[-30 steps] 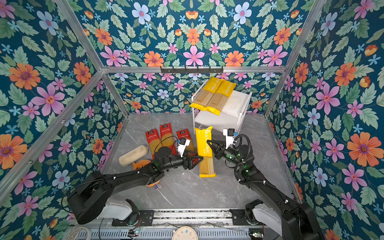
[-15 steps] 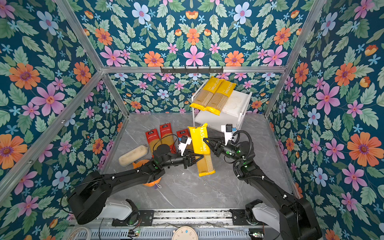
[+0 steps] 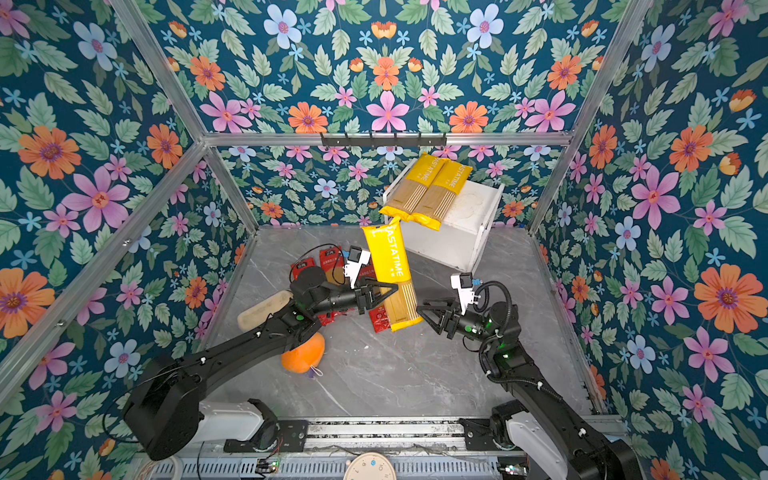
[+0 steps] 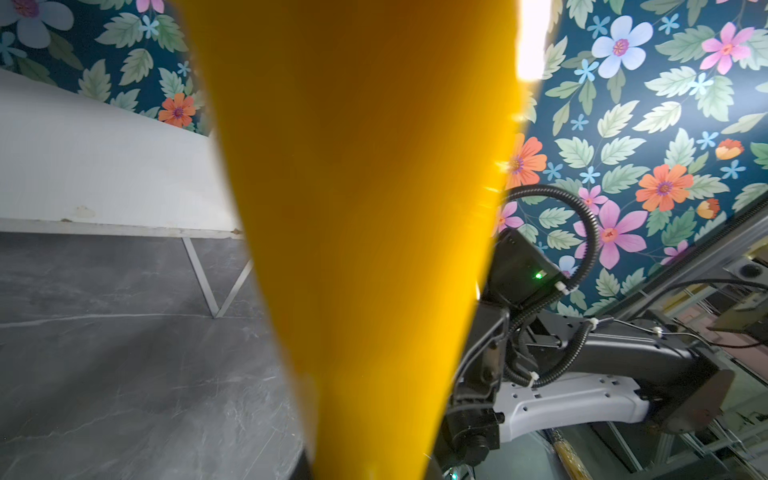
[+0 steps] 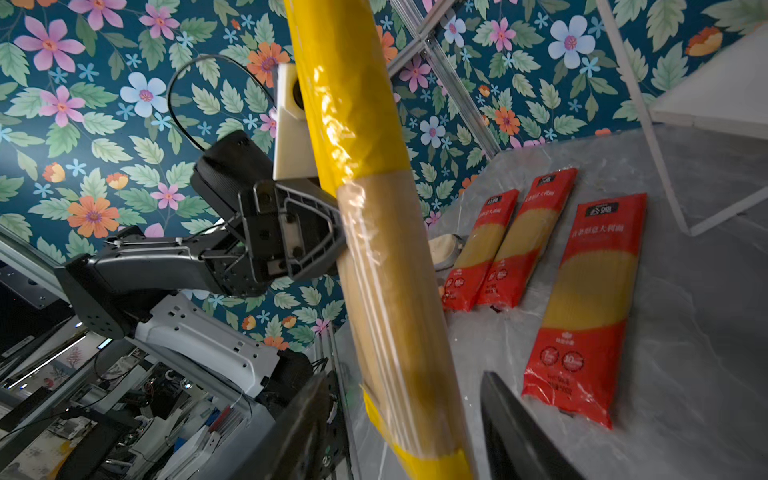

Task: Place and organize the pasta boxes and bags onto the shelf
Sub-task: 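Grip the bag top with the left gripper and carry it toward the shelf with both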

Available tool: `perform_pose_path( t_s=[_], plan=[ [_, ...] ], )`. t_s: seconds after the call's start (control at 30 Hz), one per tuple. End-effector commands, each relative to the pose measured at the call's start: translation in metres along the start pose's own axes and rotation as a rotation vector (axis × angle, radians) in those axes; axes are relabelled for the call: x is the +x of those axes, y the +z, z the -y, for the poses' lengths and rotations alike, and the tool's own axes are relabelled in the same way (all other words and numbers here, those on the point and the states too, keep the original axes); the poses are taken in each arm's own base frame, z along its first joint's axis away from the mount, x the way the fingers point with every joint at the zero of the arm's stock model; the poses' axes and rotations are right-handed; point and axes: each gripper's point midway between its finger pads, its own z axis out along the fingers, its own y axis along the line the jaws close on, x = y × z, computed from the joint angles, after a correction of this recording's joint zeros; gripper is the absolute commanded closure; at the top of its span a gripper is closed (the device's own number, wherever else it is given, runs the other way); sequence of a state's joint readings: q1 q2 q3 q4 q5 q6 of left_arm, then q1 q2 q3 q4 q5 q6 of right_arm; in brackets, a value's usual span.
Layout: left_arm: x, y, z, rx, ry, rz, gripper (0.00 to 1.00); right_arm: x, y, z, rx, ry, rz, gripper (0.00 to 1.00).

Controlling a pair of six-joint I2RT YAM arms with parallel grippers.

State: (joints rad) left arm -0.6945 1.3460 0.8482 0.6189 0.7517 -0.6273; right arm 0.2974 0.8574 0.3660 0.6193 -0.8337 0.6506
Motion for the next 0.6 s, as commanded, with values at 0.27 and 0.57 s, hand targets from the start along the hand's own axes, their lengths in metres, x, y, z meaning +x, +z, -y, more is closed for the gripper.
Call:
perform_pose_path(
  t_s=[0.27, 0.57],
  plan=[
    [-0.036, 0.01, 0.032, 0.137, 0.05, 0.044, 0.85, 0.007, 0.016, -0.01, -0.066, -0.067, -0.031, 0.49],
    [-0.057, 0.021, 0.02, 0.078, 0.001, 0.046, 0.73, -0.014, 0.016, -0.013, -0.08, -0.043, 0.098, 0.89]
  ],
)
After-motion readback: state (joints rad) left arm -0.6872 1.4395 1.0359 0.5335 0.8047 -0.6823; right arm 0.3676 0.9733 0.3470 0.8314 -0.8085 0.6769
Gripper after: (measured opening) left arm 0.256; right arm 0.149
